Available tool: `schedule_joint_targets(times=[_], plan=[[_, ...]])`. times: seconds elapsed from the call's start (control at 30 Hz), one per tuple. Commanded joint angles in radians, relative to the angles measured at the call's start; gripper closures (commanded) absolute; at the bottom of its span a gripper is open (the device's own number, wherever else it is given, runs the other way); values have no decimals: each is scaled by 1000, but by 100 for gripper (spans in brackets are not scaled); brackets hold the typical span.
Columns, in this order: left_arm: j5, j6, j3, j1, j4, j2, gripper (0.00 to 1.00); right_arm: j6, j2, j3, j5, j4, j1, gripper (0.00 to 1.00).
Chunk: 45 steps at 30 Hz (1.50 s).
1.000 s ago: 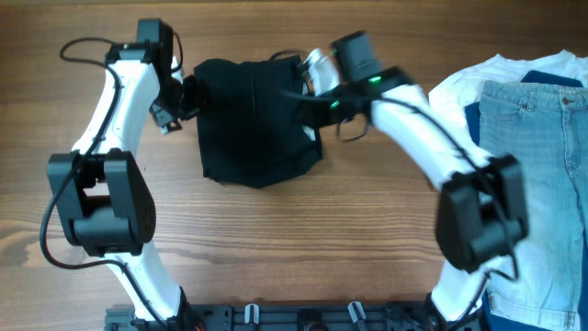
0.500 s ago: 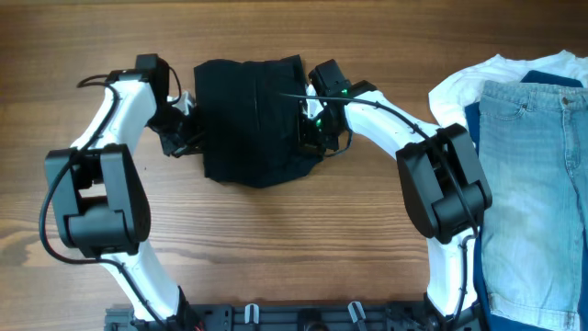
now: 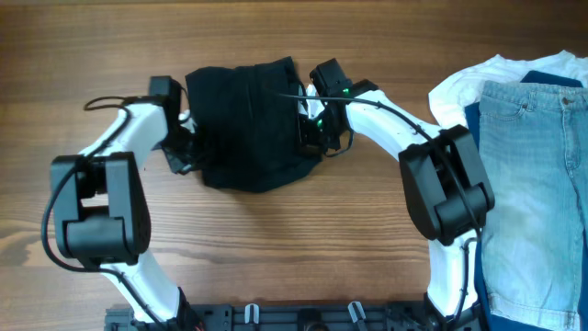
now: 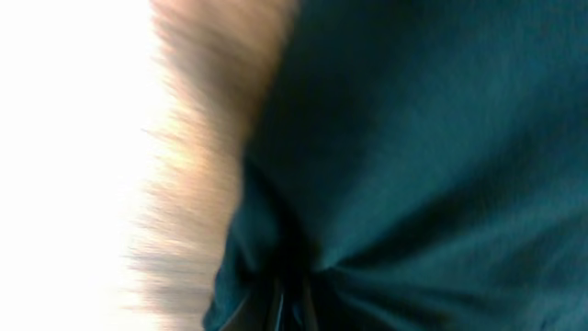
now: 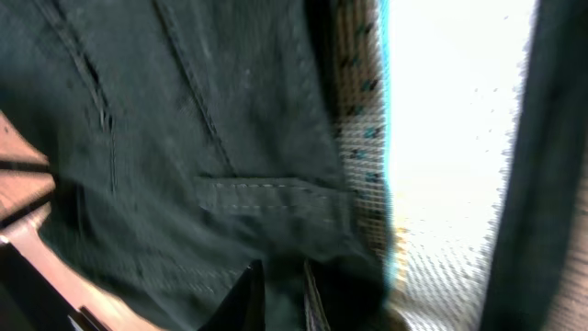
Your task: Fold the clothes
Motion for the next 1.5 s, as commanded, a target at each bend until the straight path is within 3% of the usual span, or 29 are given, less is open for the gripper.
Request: schedule_joint_targets(times=[0.0,0.07,0.13,0.2,0.33,0.53,0.63,0.7,0.8,0.9,1.03,1.1,1.17,1.3,1.4,1.47], plan=[[-119,77,172,112,-4,31,88,-106,-136,11,66,1,-4,85],[-102,121,312,131,-85,31,83,-179,-196,11,66,26,-4,82],[-23,120,408,132,-220,31,69,-209,-223,11,64,52,-3,78],[94,121,452,124,-354,28,66,-204,-230,11,64,77,-3,77],[111,150,401,57,-515,27,92,-204,-230,11,66,123,-4,76],[-36,-21,145,-25,-357,27,96,-204,-230,11,66,124,-8,76],[-73,-77,-39,-8,-195,27,96,-204,-230,11,66,125,-8,76],[-189,-135,-107,42,-94,27,96,-204,-230,11,66,126,-8,76],[-217,-148,-90,157,95,27,91,-204,-230,11,66,130,-8,76],[-130,-146,-28,245,196,27,91,-204,-230,10,65,154,-8,76],[64,-139,91,306,183,27,78,-203,-229,9,66,268,-6,75],[175,-135,135,311,94,26,69,-164,-225,-2,79,355,-6,73],[261,-27,136,299,-53,25,59,-29,-157,-3,111,485,-6,78],[259,72,136,280,-191,25,48,68,-18,-3,47,588,-6,79],[250,71,132,275,-219,25,22,108,68,-3,-24,628,-5,79],[251,63,115,268,-210,25,17,115,125,-3,-50,621,-1,80]])
